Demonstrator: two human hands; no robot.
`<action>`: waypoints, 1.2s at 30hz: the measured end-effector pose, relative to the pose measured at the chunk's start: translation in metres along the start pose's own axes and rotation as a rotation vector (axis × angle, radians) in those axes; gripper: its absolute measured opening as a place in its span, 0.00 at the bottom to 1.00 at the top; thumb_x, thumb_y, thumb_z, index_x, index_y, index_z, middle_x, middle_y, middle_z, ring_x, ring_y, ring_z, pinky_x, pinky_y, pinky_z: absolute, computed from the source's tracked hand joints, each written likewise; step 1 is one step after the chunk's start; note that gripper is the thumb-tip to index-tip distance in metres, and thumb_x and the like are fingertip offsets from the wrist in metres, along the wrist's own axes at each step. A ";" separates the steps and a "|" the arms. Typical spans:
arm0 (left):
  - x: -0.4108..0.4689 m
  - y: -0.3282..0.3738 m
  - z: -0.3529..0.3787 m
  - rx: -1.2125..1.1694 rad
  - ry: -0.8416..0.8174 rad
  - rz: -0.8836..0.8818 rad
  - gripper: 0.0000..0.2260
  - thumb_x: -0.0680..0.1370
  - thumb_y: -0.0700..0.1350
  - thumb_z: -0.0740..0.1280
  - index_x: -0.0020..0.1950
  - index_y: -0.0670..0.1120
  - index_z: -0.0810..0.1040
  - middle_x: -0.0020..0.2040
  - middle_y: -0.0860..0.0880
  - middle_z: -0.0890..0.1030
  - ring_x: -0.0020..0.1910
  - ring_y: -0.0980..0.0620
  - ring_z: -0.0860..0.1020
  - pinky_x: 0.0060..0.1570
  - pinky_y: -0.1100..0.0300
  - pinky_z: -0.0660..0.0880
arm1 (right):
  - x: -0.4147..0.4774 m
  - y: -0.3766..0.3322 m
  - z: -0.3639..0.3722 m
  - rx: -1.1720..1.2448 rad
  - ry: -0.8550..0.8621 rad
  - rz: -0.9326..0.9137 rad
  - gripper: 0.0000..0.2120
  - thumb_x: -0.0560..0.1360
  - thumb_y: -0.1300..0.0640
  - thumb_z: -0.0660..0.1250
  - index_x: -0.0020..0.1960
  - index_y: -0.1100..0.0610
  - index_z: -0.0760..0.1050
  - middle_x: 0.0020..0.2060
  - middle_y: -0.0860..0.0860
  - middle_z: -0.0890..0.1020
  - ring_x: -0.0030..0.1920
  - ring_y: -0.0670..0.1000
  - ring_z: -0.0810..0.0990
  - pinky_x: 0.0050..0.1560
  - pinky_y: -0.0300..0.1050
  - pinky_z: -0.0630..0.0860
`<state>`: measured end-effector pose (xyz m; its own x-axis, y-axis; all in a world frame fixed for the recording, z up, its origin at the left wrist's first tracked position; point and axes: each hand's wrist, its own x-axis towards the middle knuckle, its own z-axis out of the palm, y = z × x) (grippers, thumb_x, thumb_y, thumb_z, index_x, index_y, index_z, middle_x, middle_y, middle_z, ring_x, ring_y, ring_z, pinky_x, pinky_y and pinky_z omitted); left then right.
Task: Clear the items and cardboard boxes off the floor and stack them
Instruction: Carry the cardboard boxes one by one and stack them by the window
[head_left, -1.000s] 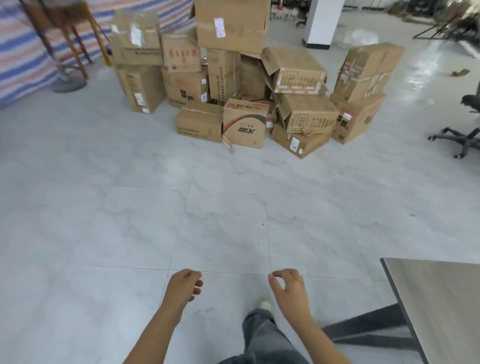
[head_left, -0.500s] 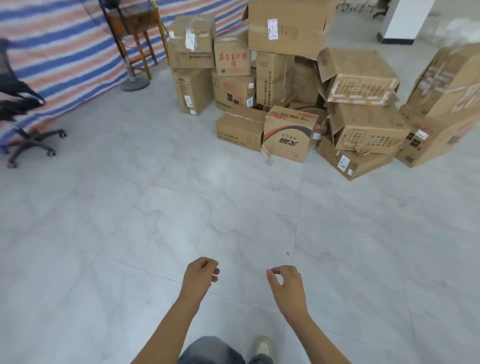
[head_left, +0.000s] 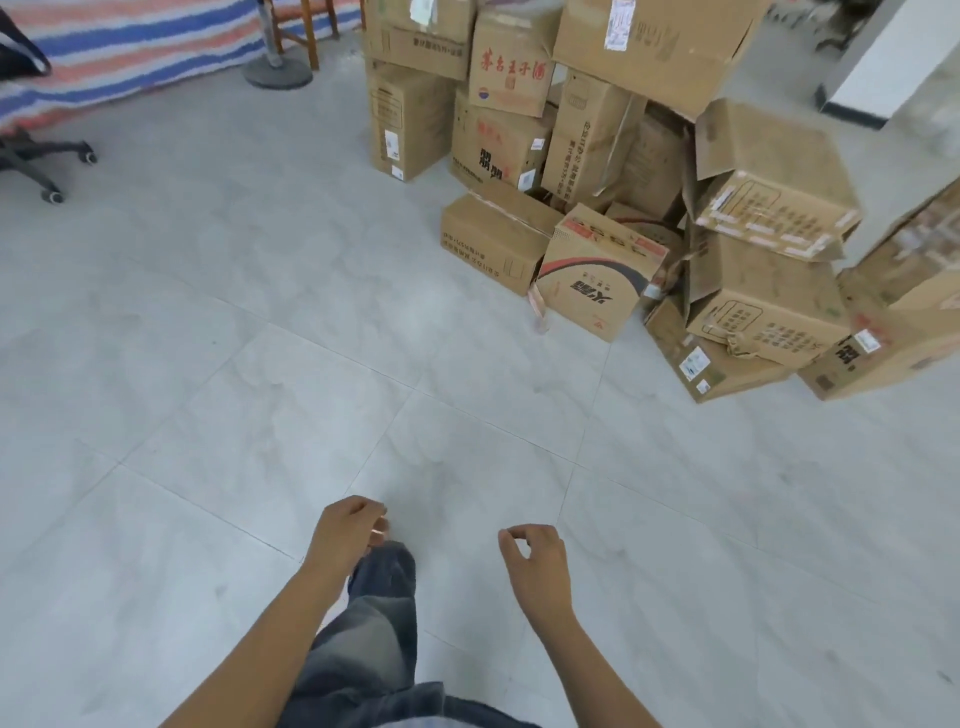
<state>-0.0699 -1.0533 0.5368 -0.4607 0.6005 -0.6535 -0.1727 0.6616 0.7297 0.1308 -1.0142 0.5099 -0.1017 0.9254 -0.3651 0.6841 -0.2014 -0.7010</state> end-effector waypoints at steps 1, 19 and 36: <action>0.016 0.017 -0.006 -0.030 0.004 0.017 0.07 0.78 0.37 0.62 0.41 0.38 0.75 0.38 0.43 0.78 0.33 0.49 0.73 0.34 0.62 0.68 | 0.019 -0.016 0.002 -0.004 0.004 -0.007 0.11 0.78 0.53 0.61 0.55 0.58 0.77 0.52 0.47 0.71 0.58 0.47 0.71 0.50 0.33 0.62; 0.234 0.208 -0.108 -0.215 0.090 0.005 0.07 0.77 0.37 0.63 0.38 0.41 0.75 0.38 0.44 0.78 0.35 0.49 0.74 0.36 0.60 0.68 | 0.257 -0.237 0.092 -0.041 -0.094 -0.065 0.04 0.77 0.54 0.62 0.48 0.53 0.75 0.51 0.48 0.74 0.52 0.45 0.71 0.51 0.35 0.65; 0.449 0.389 -0.148 -0.260 0.346 -0.027 0.07 0.77 0.37 0.62 0.39 0.39 0.75 0.36 0.44 0.78 0.34 0.48 0.73 0.35 0.58 0.66 | 0.563 -0.458 0.138 0.050 -0.203 -0.284 0.10 0.77 0.55 0.64 0.54 0.59 0.77 0.51 0.49 0.72 0.56 0.49 0.72 0.51 0.36 0.65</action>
<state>-0.4726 -0.5928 0.5568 -0.7099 0.3695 -0.5996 -0.3818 0.5135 0.7685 -0.3393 -0.4449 0.5410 -0.4281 0.8648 -0.2623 0.5719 0.0345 -0.8196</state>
